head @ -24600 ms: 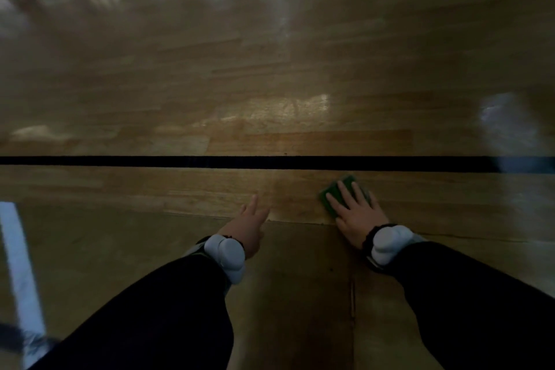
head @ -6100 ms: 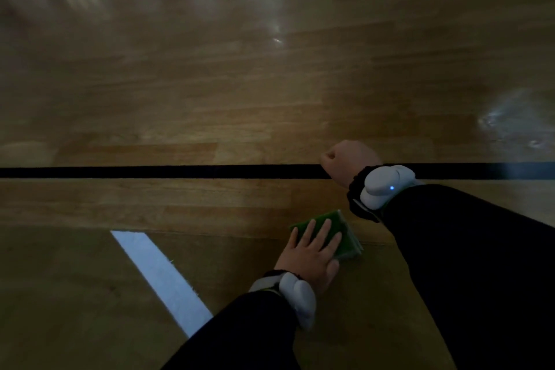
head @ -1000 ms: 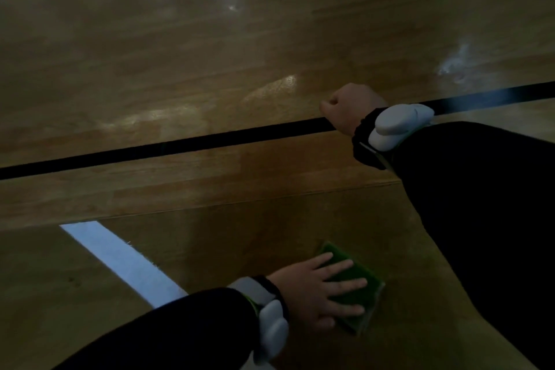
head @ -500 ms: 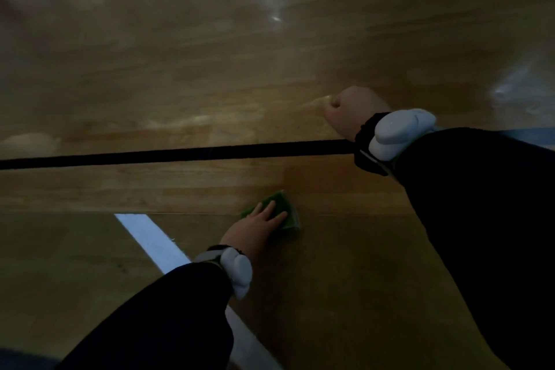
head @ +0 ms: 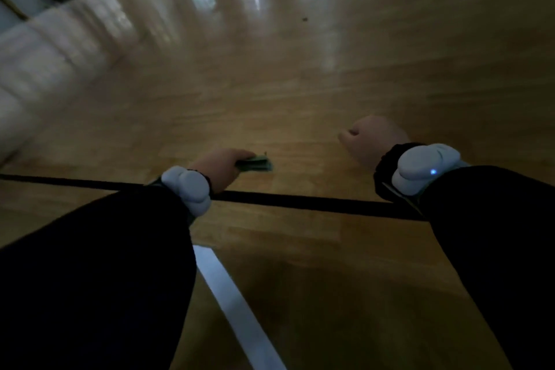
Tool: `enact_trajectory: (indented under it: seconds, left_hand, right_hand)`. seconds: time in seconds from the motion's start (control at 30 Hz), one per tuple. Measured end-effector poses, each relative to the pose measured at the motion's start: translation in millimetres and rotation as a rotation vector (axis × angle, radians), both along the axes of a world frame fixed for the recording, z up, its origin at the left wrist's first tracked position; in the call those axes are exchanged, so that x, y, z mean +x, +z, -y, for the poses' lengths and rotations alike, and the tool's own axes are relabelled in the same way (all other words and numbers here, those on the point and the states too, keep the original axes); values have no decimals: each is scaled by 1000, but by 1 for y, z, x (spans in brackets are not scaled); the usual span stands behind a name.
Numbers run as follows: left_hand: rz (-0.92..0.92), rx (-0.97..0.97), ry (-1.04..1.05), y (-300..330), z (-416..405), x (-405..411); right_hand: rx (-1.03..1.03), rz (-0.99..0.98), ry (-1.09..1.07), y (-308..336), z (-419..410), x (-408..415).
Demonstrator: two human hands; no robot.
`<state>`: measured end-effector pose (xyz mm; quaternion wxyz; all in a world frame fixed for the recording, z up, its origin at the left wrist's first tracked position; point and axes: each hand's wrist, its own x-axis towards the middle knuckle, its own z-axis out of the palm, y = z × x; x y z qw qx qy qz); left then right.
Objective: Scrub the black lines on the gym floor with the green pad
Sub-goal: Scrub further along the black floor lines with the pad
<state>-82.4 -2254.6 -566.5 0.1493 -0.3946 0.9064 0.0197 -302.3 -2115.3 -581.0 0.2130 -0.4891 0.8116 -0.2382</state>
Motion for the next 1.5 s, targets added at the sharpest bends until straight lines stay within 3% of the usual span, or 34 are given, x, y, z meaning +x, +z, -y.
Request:
enact_trajectory:
  seconds: [0.43,0.77,0.93,1.1,1.37,1.43,1.5]
  left_hand:
    - [-110,72,-94,-7,154,95]
    - [-115,162,-181,-66,289,145]
    - [-226,236,-187,-98,309,136]
    - [-230,314,-154,-132,305,132]
    - [-267,309,-54,-192,307,120]
    - [-292,277,-86,-200,305,110]
    - [-269,382,-199,-209,301,100]
  right_hand:
    - [166,-130,-136,-1,110,82]
    - [123,-243,-206,-4,225,174]
    - [172,-317,-303,-10,222,180]
    - [165,-244,-339,-11,225,165]
    - [278,-224,-258,-83,232,163]
    - [303,-206,-245,-95,240,164]
    - [329,-191,-224,-109,248,168]
